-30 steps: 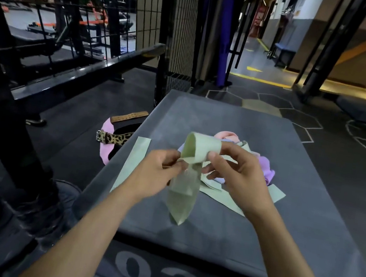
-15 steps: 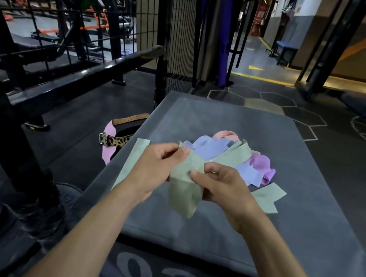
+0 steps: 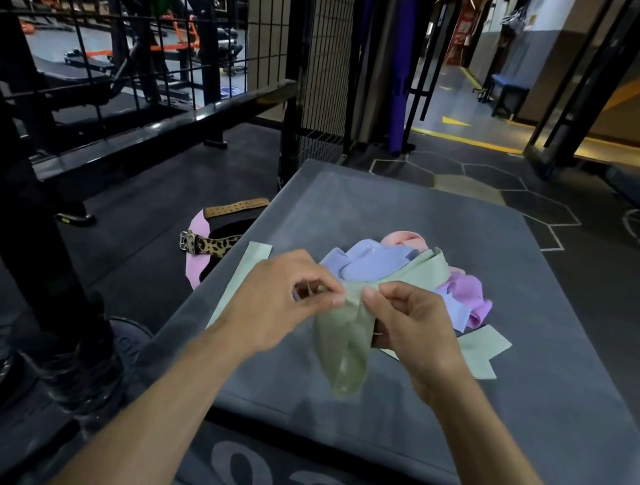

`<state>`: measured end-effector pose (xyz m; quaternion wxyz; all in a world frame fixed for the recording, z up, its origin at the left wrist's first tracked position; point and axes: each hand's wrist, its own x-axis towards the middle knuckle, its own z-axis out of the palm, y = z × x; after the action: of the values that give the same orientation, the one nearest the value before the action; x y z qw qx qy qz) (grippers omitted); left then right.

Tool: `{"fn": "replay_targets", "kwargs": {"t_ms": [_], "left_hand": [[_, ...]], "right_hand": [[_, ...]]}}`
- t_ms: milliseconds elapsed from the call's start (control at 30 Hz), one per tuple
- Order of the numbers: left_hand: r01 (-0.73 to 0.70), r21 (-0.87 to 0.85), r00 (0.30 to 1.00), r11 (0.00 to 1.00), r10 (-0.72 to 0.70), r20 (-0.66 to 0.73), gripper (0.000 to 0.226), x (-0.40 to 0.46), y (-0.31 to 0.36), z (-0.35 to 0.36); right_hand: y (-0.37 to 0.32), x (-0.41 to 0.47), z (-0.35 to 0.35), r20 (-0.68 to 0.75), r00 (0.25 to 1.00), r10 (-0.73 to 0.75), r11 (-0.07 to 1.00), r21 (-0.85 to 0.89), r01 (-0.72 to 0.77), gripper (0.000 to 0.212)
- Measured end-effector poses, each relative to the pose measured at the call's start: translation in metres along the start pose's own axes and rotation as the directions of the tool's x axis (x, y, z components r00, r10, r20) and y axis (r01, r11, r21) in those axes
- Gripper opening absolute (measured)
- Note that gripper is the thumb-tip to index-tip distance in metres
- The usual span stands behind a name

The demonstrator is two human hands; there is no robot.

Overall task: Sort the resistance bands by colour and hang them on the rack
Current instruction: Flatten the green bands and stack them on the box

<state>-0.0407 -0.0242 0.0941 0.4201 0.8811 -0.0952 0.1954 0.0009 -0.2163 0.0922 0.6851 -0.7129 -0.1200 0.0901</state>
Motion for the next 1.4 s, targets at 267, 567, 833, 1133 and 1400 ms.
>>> {"fn": "replay_targets", "kwargs": {"t_ms": [267,567,833,1133,1400], "left_hand": [[-0.023,-0.377,0.93,0.926,-0.118,-0.348,0.009,0.009,0.011,-0.029],[-0.118,-0.575,0.992,0.81,0.117,-0.04,0.008,0.005,0.038,-0.032],[-0.069,-0.753,0.978,0.655,0.194,0.078,0.022,0.003,0.033,-0.035],[0.226,-0.71,0.944,0.667,-0.33,-0.009,0.036,0.004,0.016,-0.037],[0.14,-0.513,0.961,0.847,-0.241,-0.136,0.007,0.004,0.007,-0.04]], "right_hand": [[0.016,0.01,-0.033,0.07,0.969,0.237,0.575,-0.814,-0.082,0.02],[-0.027,-0.012,0.004,0.333,0.941,-0.052,0.998,-0.005,0.057,0.034],[-0.04,-0.029,0.036,0.545,0.826,-0.144,0.88,0.452,-0.145,0.022],[-0.027,-0.013,0.045,0.013,0.993,-0.115,0.966,0.233,0.108,0.009],[-0.023,-0.002,0.049,0.036,0.978,-0.208,0.976,0.068,0.205,0.006]]}}
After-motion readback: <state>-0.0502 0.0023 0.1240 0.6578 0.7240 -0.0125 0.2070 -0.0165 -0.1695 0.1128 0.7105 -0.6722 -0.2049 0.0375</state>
